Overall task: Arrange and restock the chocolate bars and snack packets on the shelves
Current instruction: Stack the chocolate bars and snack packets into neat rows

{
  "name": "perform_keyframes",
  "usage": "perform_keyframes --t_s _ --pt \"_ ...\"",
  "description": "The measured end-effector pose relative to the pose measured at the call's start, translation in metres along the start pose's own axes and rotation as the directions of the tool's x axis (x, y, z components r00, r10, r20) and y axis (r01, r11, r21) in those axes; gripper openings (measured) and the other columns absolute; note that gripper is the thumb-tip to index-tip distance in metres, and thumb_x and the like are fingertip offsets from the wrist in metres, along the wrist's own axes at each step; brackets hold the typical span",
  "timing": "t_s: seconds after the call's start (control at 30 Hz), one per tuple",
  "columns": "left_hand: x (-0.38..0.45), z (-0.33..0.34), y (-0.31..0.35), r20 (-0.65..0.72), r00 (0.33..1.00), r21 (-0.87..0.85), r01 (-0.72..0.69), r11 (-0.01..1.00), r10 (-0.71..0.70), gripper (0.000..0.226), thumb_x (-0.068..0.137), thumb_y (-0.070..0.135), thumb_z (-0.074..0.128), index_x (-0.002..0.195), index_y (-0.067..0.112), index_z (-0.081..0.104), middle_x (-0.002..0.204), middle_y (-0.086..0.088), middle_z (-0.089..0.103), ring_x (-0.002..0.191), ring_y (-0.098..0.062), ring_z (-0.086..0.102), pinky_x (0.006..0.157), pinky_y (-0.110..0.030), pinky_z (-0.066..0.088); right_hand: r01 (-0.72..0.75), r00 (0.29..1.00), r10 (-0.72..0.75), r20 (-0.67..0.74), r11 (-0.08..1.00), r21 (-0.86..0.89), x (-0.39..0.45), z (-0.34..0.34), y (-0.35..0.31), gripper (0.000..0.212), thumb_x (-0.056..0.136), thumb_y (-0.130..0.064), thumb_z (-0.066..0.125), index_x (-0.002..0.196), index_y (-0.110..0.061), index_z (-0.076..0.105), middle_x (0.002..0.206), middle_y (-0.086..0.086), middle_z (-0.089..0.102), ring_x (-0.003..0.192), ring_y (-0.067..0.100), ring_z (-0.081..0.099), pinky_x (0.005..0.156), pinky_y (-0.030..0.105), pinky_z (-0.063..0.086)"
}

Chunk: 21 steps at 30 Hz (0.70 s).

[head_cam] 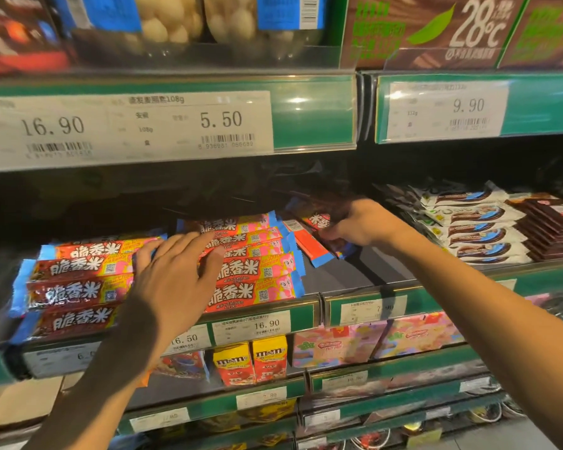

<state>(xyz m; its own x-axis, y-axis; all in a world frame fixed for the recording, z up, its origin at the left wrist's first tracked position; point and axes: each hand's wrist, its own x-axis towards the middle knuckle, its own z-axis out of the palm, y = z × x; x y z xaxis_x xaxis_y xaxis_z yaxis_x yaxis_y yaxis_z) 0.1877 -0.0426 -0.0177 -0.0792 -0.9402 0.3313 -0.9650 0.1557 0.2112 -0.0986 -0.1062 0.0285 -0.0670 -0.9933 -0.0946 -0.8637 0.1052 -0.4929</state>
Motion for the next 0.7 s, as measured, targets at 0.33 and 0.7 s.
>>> perform_keyframes --t_s 0.33,0.7 --pt "-0.003 -0.008 0.006 -0.076 0.997 -0.104 -0.010 0.994 0.002 0.055 0.095 0.056 0.023 0.134 0.031 0.053 0.135 0.011 0.056 0.129 -0.010 0.041 0.112 -0.039 0.014 0.097 0.983 -0.013 -0.182 0.882 0.462 -0.026 -0.015 -0.040 0.012 0.095 -0.014 0.059 0.088 -0.006 0.066 0.084 0.008 0.069 0.082 0.027 0.064 0.073 0.032 0.051" --pt "0.031 -0.050 0.050 0.190 0.973 -0.723 0.230 0.652 -0.133 0.036 0.093 0.055 0.053 0.081 0.027 0.072 0.073 0.014 0.070 0.080 -0.005 0.064 0.073 -0.026 0.049 -0.176 0.959 -0.156 0.237 0.328 0.928 -0.033 0.022 -0.100 0.025 0.093 -0.007 0.058 0.115 0.002 0.066 0.119 0.021 0.068 0.099 0.029 0.063 0.103 0.045 0.046"
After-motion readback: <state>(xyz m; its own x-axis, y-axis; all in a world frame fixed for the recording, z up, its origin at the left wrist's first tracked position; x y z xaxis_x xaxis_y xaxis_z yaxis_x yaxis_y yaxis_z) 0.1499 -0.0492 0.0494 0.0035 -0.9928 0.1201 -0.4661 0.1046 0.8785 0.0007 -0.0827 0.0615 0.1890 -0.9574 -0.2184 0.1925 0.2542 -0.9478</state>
